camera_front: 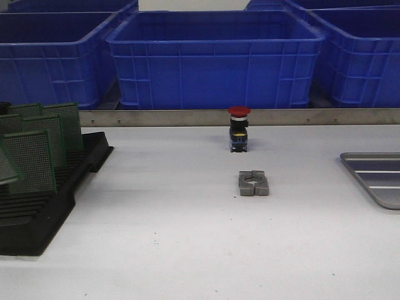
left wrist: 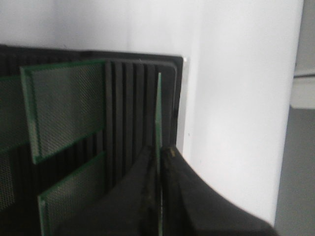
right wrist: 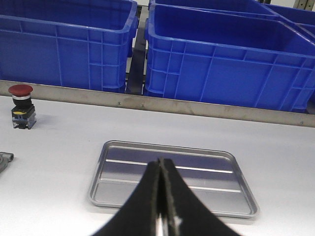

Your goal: Place circuit board on tray

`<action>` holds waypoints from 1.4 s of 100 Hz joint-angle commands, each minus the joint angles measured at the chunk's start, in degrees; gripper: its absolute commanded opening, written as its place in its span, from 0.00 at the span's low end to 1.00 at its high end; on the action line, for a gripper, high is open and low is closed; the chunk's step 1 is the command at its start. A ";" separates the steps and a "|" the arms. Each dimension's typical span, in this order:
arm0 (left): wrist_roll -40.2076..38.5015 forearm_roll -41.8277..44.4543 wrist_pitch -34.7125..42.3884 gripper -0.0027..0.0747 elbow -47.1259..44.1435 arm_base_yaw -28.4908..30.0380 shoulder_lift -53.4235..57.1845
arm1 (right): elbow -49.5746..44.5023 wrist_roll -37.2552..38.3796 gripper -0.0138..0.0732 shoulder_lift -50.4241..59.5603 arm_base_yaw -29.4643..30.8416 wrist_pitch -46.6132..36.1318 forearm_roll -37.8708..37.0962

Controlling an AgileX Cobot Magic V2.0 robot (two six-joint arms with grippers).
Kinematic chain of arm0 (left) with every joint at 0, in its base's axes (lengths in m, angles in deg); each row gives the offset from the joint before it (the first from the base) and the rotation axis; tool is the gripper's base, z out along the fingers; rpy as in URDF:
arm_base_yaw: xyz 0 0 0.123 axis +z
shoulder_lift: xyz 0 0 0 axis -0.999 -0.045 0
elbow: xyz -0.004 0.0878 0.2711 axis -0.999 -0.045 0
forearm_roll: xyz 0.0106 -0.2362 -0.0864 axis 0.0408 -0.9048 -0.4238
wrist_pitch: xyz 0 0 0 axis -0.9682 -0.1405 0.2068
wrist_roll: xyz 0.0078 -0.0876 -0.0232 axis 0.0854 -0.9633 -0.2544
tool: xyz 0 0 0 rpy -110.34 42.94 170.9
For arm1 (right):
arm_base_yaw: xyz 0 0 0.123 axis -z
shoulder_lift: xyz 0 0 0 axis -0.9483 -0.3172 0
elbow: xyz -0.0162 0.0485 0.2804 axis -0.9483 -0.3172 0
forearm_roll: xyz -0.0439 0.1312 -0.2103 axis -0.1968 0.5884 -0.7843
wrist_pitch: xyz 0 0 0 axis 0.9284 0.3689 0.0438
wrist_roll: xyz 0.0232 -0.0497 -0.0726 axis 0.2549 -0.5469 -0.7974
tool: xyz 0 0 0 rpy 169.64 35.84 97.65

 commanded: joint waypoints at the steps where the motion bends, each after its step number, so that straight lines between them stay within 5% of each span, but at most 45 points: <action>1: -0.32 -10.18 -3.21 0.01 3.51 -0.48 1.92 | 0.04 -0.20 0.09 1.36 0.12 -4.41 -0.67; 23: -0.32 -36.11 -2.36 0.01 3.61 -0.48 1.92 | 0.04 -0.20 0.09 1.36 0.12 -4.41 -0.67; 40: -0.32 -47.23 -2.58 0.01 3.61 -1.02 1.92 | 0.04 -0.20 0.09 1.36 0.12 -4.41 -0.67; 98: -0.32 -44.48 0.53 0.01 3.49 -16.59 1.71 | 0.04 -0.20 0.09 1.36 0.12 -4.41 -0.67; 140: -0.32 -43.65 0.18 0.01 2.65 -19.29 1.71 | 0.31 -0.15 0.09 1.36 0.12 -5.11 0.06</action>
